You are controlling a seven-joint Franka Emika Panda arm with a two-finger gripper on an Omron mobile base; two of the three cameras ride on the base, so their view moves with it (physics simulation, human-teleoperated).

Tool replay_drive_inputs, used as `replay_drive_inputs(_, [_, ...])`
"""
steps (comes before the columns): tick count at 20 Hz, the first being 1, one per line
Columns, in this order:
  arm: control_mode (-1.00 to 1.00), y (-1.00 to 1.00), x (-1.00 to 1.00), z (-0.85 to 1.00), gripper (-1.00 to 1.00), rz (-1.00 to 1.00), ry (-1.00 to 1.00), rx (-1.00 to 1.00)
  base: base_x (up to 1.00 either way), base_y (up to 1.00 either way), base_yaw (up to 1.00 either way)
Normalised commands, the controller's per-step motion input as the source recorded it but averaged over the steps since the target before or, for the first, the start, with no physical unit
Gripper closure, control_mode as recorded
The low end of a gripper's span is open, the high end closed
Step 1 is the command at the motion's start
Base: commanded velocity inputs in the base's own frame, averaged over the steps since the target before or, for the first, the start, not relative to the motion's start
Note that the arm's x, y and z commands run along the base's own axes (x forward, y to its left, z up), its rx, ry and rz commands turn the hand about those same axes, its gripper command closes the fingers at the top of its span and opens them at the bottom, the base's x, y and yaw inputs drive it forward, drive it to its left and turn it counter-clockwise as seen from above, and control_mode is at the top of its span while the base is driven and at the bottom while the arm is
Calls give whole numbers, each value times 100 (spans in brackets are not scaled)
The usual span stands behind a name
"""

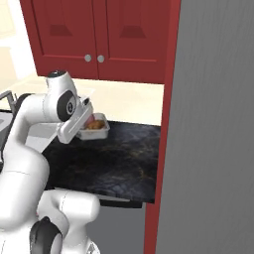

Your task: Take the onion and potato out of the freezer and place them in the tupperware container on the counter. Then put the tupperware containing the vegetables back in the freezer.

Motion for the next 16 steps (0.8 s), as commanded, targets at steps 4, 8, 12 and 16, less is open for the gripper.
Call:
replay_drive_inputs(4, [-100, -36, -76, 44, 100, 11, -13, 0, 0, 0, 0])
replay_drive_inputs(8, [-100, -48, -64, 50, 100, 16, -21, 0, 0, 0, 0])
replay_drive_inputs(12, [-100, -36, -52, 48, 100, 18, -10, 0, 0, 0, 0])
replay_drive_inputs(16, [-100, -12, -45, 12, 100, 16, -11, 0, 0, 0, 0])
